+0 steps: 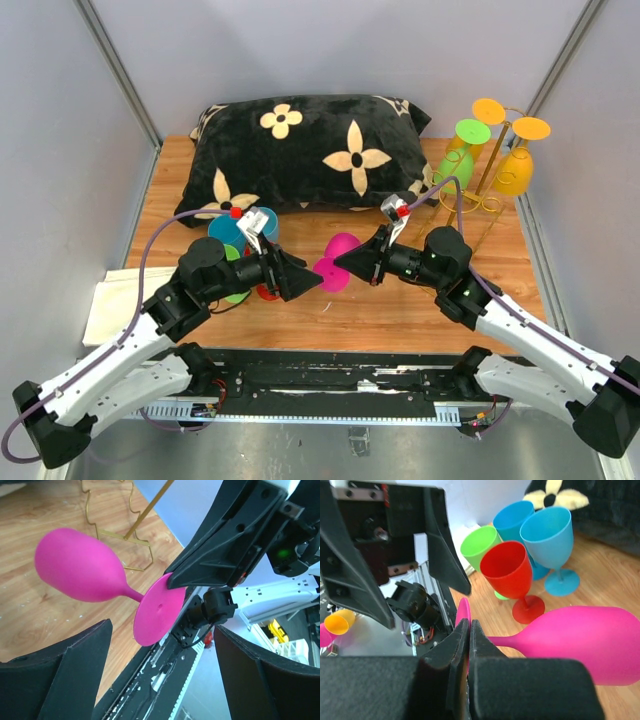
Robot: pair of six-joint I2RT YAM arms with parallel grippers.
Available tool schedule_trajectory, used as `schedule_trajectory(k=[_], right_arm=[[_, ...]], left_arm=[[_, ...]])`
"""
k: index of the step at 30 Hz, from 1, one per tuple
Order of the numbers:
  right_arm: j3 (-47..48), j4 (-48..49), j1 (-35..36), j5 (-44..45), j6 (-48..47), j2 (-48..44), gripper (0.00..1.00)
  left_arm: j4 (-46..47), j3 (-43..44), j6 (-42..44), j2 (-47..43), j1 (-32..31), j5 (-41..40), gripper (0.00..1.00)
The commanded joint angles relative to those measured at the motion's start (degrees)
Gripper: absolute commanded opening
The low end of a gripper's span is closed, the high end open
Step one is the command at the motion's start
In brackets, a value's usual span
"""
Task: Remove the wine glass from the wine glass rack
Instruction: Place the wine glass at the center of the board.
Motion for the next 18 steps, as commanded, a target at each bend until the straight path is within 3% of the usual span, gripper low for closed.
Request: schedule_trajectory(k=[1, 6, 15, 18], right_arm=[[-0.1, 9.2, 0.8, 0.2, 2.3, -1.1, 0.01], [0.1, 10.1, 0.8, -2.0, 3.2, 0.1, 0.01], [-0.1, 9.5, 0.8, -4.7, 2.9, -0.2, 0.01], [-0.1, 8.6, 0.8, -4.6, 2.3, -0.9, 0.01]], left_arm=[[5.0, -0.9, -0.2, 1.9, -0.3, 4.5, 0.85], [8.8, -1.8, -1.8, 2.6, -0.3, 5.3, 0.71], [13.8, -3.0, -3.7, 4.2, -0.3, 8.0, 0.37], [14.4, -3.0, -4.0, 4.2, -0.3, 8.2, 0.17]])
